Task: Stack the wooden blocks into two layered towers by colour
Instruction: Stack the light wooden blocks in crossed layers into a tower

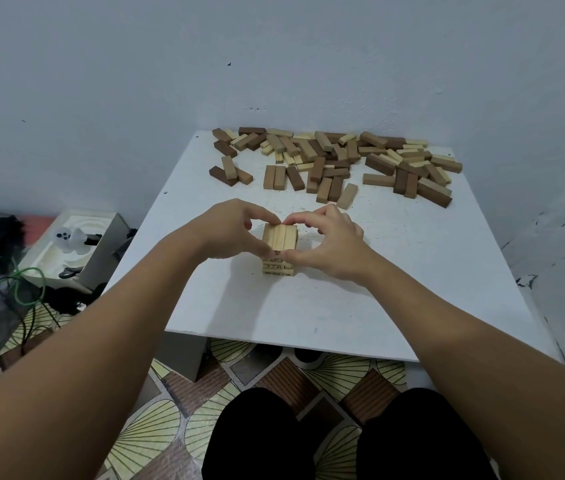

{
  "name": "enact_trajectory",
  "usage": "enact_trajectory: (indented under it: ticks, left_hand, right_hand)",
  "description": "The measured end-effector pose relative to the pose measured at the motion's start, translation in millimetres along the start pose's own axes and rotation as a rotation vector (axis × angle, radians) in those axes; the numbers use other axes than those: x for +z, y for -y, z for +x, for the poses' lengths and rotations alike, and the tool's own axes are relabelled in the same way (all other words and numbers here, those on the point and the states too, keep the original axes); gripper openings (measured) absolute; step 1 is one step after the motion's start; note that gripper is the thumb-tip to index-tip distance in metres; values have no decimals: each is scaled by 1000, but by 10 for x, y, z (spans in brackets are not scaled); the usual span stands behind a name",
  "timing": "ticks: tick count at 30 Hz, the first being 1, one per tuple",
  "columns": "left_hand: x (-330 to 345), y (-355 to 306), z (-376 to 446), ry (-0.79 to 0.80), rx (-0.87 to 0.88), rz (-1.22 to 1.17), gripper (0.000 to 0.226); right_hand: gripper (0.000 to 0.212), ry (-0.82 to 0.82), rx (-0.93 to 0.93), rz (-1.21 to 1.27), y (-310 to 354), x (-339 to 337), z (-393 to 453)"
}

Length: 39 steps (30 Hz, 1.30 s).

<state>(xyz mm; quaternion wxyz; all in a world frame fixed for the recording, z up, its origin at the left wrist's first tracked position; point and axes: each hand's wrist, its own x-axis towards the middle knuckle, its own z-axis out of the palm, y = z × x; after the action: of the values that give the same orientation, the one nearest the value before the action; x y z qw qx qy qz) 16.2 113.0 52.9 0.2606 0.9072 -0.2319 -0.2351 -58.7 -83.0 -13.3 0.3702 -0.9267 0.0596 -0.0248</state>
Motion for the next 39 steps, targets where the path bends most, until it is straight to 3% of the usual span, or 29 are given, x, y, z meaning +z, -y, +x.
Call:
enact_trajectory:
  ticks: [10, 16, 20, 26, 32, 39]
  left_hand:
    - [39, 44, 7, 13, -31, -95, 72]
    - [73, 250, -87, -101, -70, -293, 89]
    - [229, 453, -205, -122, -121, -481, 71]
    - [429, 524, -261, -168, -90, -571, 45]
    - [358, 478, -164, -127, -86, -595, 54]
    - [326, 471, -151, -154, -142, -573, 23]
  right_hand:
    - [52, 25, 25, 47, -23, 11, -31]
    - [74, 47, 6, 74, -45, -24, -91]
    - [92, 20, 26, 159, -135, 24, -156]
    - [101, -2, 77, 258, -252, 166, -271]
    - [81, -16, 79, 319, -236, 132, -196]
    - [82, -6, 92, 337, -255, 124, -191]
